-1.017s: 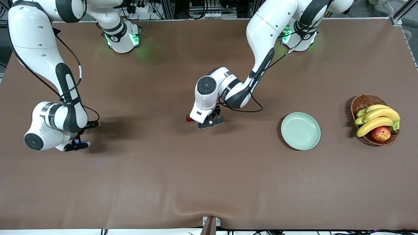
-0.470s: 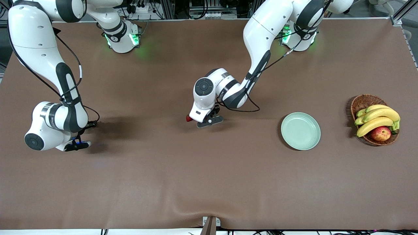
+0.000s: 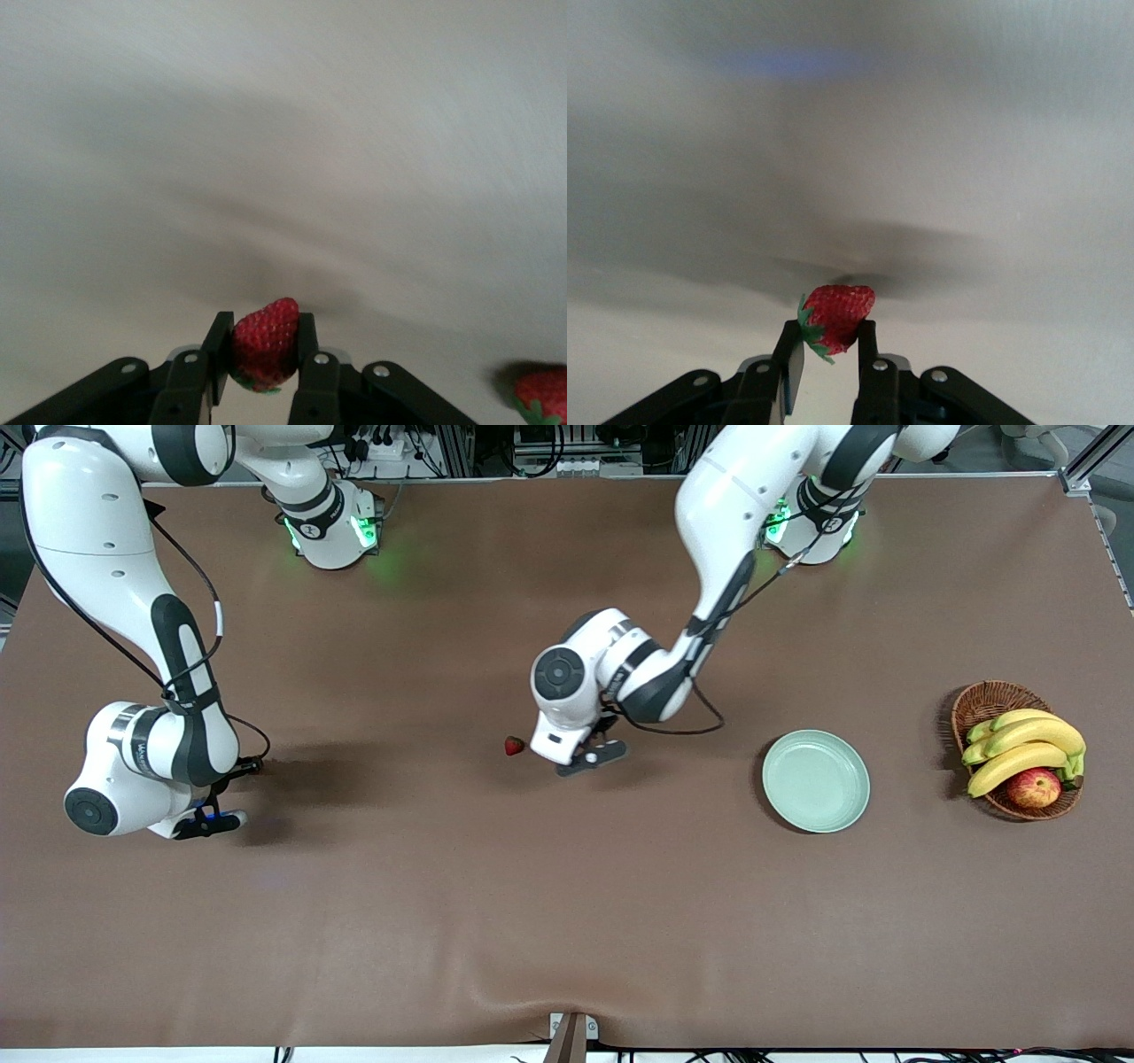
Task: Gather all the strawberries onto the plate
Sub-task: 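Grasp a middle strawberry with the left gripper while the right gripper grasps another, then drop the strawberry on the plate while the right gripper brings another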
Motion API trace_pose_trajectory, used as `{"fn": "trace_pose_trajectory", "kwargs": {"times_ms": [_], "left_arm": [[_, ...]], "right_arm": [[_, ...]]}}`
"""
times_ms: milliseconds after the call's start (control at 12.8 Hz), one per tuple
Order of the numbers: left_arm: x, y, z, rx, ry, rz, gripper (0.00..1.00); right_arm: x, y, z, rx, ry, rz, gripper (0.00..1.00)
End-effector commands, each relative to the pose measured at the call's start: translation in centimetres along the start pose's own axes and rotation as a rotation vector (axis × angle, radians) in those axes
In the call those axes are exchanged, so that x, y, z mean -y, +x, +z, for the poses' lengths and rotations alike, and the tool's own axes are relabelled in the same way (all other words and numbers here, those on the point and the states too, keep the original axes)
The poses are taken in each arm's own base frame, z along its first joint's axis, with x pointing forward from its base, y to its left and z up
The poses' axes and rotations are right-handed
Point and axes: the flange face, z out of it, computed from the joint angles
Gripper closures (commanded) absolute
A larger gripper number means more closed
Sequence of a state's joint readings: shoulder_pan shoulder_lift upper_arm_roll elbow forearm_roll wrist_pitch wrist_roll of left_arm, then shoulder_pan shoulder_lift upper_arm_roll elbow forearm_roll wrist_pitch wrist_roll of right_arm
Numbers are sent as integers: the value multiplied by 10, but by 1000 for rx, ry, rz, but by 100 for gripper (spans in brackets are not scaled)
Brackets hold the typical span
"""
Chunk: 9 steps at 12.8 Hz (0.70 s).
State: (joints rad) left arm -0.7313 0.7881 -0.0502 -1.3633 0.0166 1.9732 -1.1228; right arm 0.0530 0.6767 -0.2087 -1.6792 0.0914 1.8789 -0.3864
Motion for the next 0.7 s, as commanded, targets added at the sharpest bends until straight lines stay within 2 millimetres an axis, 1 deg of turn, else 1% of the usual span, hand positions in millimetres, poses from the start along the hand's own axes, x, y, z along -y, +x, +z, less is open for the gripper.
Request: {"fn": "trace_pose_trajectory", "kwargs": {"times_ms": [0, 78, 157, 235, 313, 391, 470, 548, 626], "left_arm": [[71, 48, -51, -6, 39, 19, 100], [100, 70, -59, -11, 48, 47, 100], [131, 91, -62, -17, 66, 74, 100], [156, 111, -63, -23, 83, 92, 100], [180, 130, -61, -22, 97, 115, 100], [206, 151, -60, -13, 101, 134, 100], [231, 171, -54, 1, 97, 146, 100], [251, 189, -48, 9, 87, 163, 100], [268, 202, -39, 14, 82, 184, 100]], "right_arm": [[52, 15, -38, -63, 65, -11, 95], [78, 21, -44, -71, 106, 23, 98], [109, 28, -47, -77, 137, 54, 99], [148, 33, -49, -80, 171, 81, 100], [181, 37, -50, -78, 214, 129, 100], [219, 39, -54, -76, 264, 174, 100], [249, 38, -60, -77, 307, 208, 100], [279, 37, -58, -62, 341, 245, 100], [310, 36, -56, -46, 367, 277, 100]]}}
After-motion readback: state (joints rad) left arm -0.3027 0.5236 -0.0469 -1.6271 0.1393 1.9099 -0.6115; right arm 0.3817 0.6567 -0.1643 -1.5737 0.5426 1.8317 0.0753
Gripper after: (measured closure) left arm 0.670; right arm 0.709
